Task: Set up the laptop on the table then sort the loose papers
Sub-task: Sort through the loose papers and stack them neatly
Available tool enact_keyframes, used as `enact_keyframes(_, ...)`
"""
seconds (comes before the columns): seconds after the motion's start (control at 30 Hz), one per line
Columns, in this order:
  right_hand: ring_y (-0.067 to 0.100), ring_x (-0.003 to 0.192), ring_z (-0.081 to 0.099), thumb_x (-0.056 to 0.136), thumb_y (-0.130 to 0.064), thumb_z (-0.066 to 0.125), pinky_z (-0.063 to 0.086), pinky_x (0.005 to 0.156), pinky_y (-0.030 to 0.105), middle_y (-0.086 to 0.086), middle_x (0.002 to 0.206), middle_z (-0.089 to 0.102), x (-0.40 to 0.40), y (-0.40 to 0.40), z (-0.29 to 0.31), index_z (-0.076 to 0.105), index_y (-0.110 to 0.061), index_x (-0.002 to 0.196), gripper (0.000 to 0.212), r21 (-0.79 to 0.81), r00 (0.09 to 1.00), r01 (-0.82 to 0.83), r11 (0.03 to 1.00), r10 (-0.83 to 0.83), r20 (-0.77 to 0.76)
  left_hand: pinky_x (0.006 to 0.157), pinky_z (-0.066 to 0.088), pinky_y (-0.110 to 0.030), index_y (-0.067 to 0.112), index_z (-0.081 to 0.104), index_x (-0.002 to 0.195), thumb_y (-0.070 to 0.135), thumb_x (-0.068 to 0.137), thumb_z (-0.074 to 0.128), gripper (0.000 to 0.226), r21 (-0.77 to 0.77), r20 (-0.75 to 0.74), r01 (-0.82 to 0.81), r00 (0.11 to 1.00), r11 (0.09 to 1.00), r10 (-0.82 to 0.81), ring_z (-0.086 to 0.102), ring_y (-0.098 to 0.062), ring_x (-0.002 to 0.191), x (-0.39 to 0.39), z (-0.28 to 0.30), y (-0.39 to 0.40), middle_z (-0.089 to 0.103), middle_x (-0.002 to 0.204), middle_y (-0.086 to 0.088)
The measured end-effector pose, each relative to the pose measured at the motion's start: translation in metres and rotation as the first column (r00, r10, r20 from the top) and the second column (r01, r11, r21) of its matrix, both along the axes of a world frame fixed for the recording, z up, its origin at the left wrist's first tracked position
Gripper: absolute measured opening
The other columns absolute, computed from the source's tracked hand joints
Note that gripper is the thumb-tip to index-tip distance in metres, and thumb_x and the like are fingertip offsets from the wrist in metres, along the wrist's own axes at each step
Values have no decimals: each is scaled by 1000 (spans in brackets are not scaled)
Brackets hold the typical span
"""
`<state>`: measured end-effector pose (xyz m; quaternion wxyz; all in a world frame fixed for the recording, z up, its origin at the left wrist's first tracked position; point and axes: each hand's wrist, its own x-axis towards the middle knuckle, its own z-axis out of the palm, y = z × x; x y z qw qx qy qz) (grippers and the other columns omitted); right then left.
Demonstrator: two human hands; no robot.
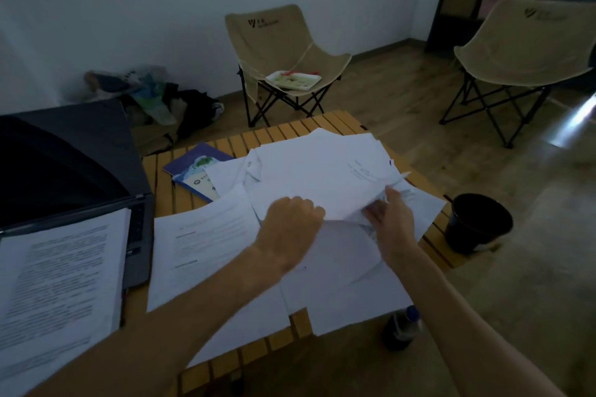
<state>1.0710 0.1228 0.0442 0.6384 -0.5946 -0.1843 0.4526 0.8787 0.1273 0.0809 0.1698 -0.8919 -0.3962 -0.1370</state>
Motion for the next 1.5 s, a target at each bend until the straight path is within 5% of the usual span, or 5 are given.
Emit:
enact_keyframes(0.23, 25, 89, 62, 95, -3, 50, 56, 79, 39, 10, 109, 65, -7, -13, 0, 60, -8, 116, 24, -146, 956, -129, 981, 162, 244, 71, 45, -28, 18, 71, 92, 48, 87, 66, 31, -407, 174, 34, 984, 913, 41, 65, -17, 87, 13, -18, -35, 71, 95, 1)
enact_keyframes(0.43, 28, 108, 66, 97, -10, 61, 53, 94, 45, 4, 112, 72, 23, -13, 11, 68, -16, 115, 20, 43, 946, -283, 958, 271, 178, 101, 43, -35, 15, 53, 134, 50, 90, 62, 57, -618, 675, -2, 512, 787, 532, 52, -16, 116, -45, 10, 8, 52, 125, 2)
enact_keyframes(0.77, 24, 92, 70, 94, -19, 67, 56, 81, 39, 2, 93, 74, 8, -4, 5, 72, -14, 92, 8, -13, 878, -285, 958, 266, 399, 55, 27, -30, 11, 48, 68, 28, 99, 55, 37, -690, 715, 72, 222, 721, 663, 36, -17, 57, -130, -14, -1, 35, 60, -2)
enact_keyframes(1.33, 32, 99, 71, 85, -10, 74, 57, 91, 49, 11, 104, 76, -35, -6, 10, 72, -6, 107, 22, 26, 909, -383, 923, 371, 191, 90, 53, -36, 30, 63, 108, 46, 103, 36, 32, -694, 708, 328, 146, 641, 691, 66, -18, 101, -106, 1, -23, 69, 110, 0)
enact_keyframes(1.5, 23, 111, 64, 87, -21, 75, 53, 93, 37, 4, 126, 65, -44, -10, 19, 55, -14, 129, 47, -33, 856, -312, 950, 296, 425, 73, 56, -34, 13, 64, 105, 28, 93, 61, 20, -586, 745, -68, 345, 807, 570, 66, -21, 90, -103, 19, -29, 69, 97, -2)
